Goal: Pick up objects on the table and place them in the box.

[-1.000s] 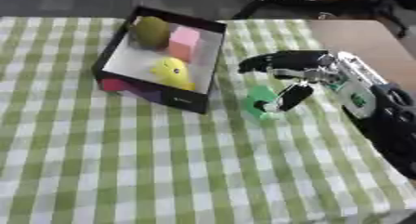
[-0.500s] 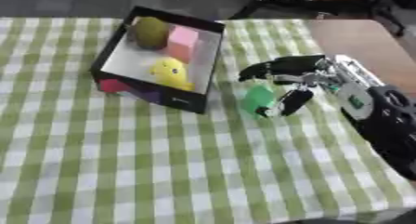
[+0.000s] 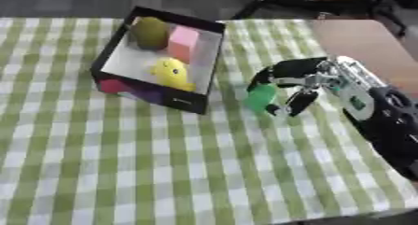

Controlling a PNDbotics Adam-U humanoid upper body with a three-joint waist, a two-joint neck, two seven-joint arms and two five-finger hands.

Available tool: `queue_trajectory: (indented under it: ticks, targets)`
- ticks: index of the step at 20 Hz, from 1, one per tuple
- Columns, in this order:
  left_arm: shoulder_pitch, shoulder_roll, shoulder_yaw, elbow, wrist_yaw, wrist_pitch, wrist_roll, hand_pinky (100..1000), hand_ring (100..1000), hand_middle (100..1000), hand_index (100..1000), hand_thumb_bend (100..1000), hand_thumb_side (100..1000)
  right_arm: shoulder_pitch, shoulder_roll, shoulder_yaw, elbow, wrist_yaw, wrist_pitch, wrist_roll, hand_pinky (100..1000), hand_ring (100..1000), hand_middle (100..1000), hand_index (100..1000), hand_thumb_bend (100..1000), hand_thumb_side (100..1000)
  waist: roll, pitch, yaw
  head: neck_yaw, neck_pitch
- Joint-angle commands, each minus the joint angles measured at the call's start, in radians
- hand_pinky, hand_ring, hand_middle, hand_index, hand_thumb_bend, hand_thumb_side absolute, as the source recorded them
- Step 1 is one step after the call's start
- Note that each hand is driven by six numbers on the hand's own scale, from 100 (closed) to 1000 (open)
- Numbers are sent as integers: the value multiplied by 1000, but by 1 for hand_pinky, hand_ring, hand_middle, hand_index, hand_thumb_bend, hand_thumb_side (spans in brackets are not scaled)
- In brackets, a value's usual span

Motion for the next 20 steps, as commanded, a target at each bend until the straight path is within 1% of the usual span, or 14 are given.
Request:
queue_trajectory:
  ticks: [1, 2, 4, 8, 10, 12, 14, 16, 20]
  targets:
    - [-5, 9, 3, -13, 3, -1, -1, 647, 607, 625, 917, 118, 1000, -21, -26, -21, -5, 6, -4, -36, 746, 623, 572, 686, 100, 100, 12, -25, 1, -3, -2]
    - [-5, 9, 3, -13, 3, -1, 0, 647, 607, 625, 917, 118, 1000, -26, -28, -26, -9, -1, -4, -51, 740, 602, 502, 625, 100, 100, 12, -26, 1, -3, -2]
    - [-5, 10, 4, -13, 3, -1, 0, 647, 607, 625, 917, 118, 1000, -40, -37, -38, -25, -25, -2, -81, 738, 583, 451, 577, 100, 100, 11, -26, 1, -2, -2]
    - [-3, 10, 2, -12, 3, -1, -1, 647, 607, 625, 917, 119, 1000, -96, -76, -65, -72, -81, 14, -138, 740, 575, 435, 562, 100, 100, 10, -30, 3, -2, -2]
    - [-3, 10, 0, -12, 3, -1, -3, 647, 607, 625, 917, 118, 1000, -146, -106, -66, -86, -102, 25, -158, 746, 581, 440, 565, 100, 100, 10, -32, 7, -4, -2]
    - [-3, 9, -4, -11, 4, -2, -6, 647, 607, 625, 917, 122, 1000, -199, -120, -57, -71, -122, 33, -165, 754, 577, 437, 564, 100, 100, 11, -34, 14, -9, -2]
    - [-5, 7, -9, -11, 5, -3, -11, 647, 607, 625, 917, 118, 1000, -249, -102, -50, -33, -145, 44, -170, 767, 572, 437, 568, 100, 100, 12, -35, 24, -16, -2]
    - [-6, 3, -14, -10, 7, -3, -16, 647, 607, 625, 917, 117, 1000, -298, -66, -48, 13, -165, 64, -175, 780, 559, 432, 567, 100, 100, 16, -34, 35, -22, -2]
    - [-18, -5, -25, -10, 12, -7, -26, 647, 607, 625, 917, 115, 1000, -396, 29, -43, 111, -135, 114, -161, 804, 566, 453, 596, 100, 100, 27, -28, 70, -48, -2]
